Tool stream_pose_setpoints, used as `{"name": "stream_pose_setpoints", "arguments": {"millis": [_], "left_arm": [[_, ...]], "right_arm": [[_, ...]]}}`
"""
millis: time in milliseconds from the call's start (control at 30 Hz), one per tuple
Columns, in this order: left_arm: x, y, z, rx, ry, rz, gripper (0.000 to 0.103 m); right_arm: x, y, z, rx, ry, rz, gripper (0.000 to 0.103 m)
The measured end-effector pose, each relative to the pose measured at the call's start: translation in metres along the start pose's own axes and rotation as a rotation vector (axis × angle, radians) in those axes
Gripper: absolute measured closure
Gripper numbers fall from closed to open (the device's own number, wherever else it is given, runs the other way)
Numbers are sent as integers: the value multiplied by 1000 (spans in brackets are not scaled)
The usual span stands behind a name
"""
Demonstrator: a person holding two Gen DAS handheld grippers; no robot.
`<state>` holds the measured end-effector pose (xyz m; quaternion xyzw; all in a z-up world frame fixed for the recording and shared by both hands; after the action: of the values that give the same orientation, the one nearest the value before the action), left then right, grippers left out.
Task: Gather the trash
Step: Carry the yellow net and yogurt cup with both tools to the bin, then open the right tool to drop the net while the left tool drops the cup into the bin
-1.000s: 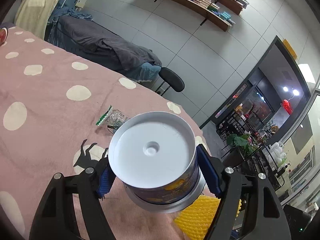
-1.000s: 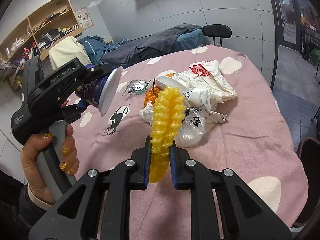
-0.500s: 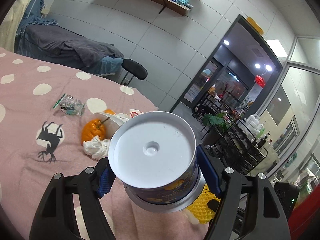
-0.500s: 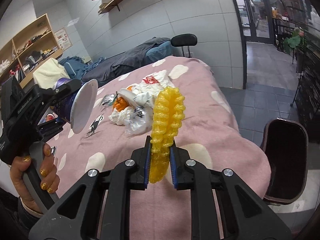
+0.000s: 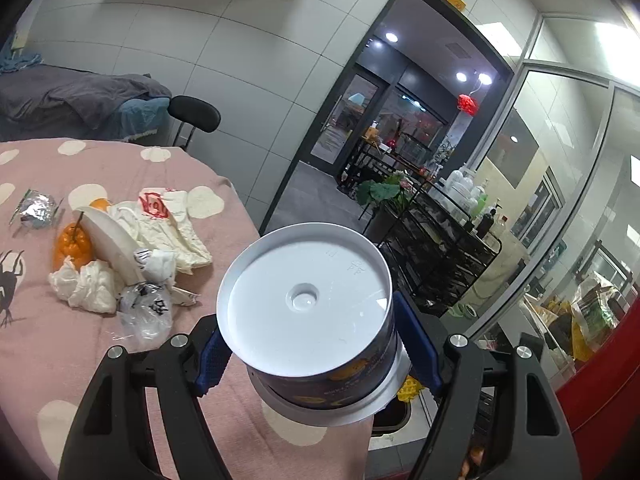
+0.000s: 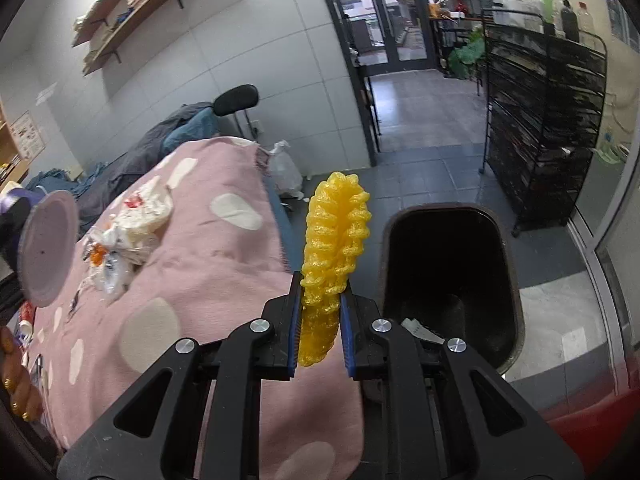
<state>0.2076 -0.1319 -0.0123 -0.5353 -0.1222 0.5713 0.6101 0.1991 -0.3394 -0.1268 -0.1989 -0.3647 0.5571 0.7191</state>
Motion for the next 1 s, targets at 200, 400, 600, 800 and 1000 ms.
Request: {"name": "stream_pose_setpoints", "arguments": {"millis": [200, 400, 600, 800, 1000], "left_arm": [[-25, 4, -23, 40, 38, -41, 31], [-41, 12, -42, 83, 56, -82, 31], [-55, 27, -62, 135, 69, -106, 31], [-68, 37, -79, 181, 81, -133, 31], [-92, 52, -101, 230, 116, -176, 31]], "right_arm": [[-72, 19, -57, 85, 139, -84, 85], [-115, 48, -110, 183, 219, -133, 85], [-142, 65, -137, 239, 278, -148, 83], [-154, 72, -130, 223, 303, -188, 35], [-152, 70, -102, 159, 305, -202, 28]]}}
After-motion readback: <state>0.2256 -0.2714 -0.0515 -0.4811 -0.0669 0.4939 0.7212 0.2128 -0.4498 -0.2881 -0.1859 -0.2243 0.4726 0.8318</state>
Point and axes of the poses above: each gripper's, at about its wrist camera, not at the fingertips, and z roughly against the way its jaws point, x to its left, y to its underside, the point moved 8 cm from there along -z, roughly the way its jaws point, and after that the axes turned 1 degree about -x, right-handed, at the moved point
